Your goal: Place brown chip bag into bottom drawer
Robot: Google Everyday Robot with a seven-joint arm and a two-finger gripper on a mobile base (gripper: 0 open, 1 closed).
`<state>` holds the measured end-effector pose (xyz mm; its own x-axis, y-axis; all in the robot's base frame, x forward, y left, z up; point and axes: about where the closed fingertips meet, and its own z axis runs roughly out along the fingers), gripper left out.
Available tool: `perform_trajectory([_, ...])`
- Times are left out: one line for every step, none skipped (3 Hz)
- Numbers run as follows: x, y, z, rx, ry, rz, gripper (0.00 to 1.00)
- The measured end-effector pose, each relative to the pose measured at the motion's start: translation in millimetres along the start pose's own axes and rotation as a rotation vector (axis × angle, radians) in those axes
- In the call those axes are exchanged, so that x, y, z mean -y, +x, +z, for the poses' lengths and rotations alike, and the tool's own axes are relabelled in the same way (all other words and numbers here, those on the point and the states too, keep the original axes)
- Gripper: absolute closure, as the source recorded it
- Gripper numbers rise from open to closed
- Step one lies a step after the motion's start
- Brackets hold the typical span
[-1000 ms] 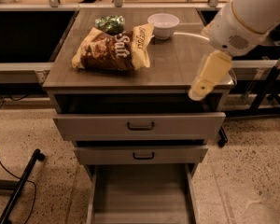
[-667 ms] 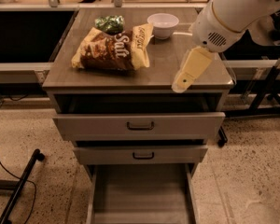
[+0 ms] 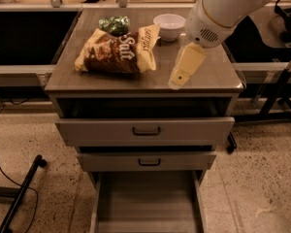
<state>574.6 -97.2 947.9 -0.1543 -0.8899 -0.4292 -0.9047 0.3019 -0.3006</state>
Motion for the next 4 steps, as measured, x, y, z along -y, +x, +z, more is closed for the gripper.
perform_trajectory([22, -26, 23, -0.027, 0.023, -0.072, 0.0])
perform_trajectory([37, -47, 48, -0.05, 0.029, -0.119, 0.0])
perform_trajectory([44, -66, 71, -0.056, 0.028, -0.154, 0.0])
perform_trajectory([49, -84, 82, -0.043, 0.055, -0.174, 0.0])
